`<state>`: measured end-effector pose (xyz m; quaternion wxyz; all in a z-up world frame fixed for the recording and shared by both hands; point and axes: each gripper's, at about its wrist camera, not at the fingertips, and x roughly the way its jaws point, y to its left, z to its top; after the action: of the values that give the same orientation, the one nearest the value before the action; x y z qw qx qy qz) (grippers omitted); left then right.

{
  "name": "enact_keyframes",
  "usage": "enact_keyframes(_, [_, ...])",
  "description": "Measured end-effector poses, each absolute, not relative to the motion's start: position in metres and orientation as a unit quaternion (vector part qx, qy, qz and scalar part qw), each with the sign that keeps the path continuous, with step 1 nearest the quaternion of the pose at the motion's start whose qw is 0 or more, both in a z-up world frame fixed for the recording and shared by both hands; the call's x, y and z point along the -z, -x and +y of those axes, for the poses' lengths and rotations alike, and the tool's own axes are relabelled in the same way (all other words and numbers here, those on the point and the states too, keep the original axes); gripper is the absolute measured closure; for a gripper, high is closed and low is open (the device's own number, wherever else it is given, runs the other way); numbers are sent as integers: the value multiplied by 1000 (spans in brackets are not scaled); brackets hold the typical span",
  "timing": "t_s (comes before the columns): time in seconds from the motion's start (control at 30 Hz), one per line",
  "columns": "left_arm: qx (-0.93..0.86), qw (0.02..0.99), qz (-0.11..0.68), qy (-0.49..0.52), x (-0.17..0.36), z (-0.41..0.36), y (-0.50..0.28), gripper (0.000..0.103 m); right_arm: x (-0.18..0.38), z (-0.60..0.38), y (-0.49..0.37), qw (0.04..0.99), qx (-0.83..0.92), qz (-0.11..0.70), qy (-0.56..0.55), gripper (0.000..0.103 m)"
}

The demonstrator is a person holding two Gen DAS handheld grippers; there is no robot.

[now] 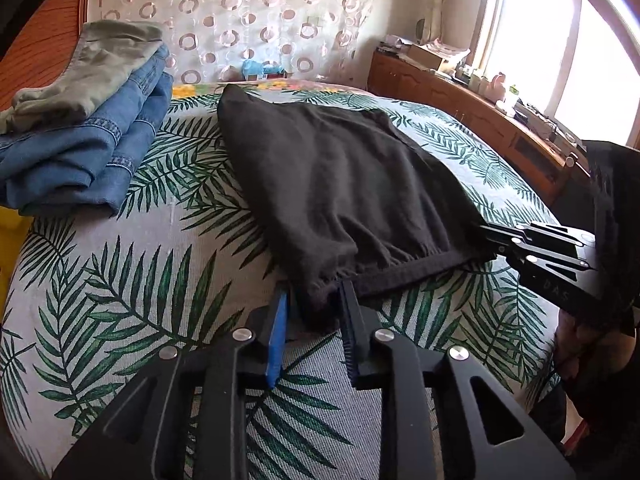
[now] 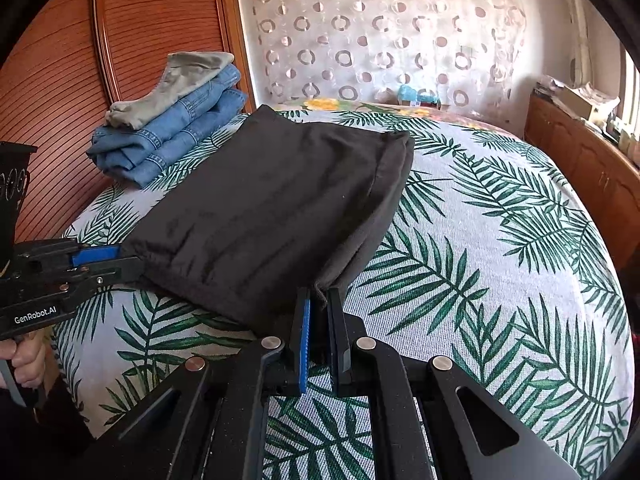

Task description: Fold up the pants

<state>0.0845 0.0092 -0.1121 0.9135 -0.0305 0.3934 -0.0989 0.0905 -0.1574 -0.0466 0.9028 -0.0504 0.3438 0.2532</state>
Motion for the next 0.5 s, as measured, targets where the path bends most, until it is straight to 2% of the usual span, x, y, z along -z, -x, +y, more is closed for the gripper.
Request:
enact_keyframes(0.03, [99, 915, 391, 25, 112, 8, -83, 78, 49, -155, -91, 903, -253, 344, 50, 97])
enact_keyframes(0.17, [108, 916, 386, 20, 110, 5, -81, 90, 50, -154, -91, 903, -253, 345, 47, 97])
enact_keyframes(0.5, [130, 924, 359, 25, 86, 5, -69, 91, 35, -160, -82, 905, -262, 333, 36, 97])
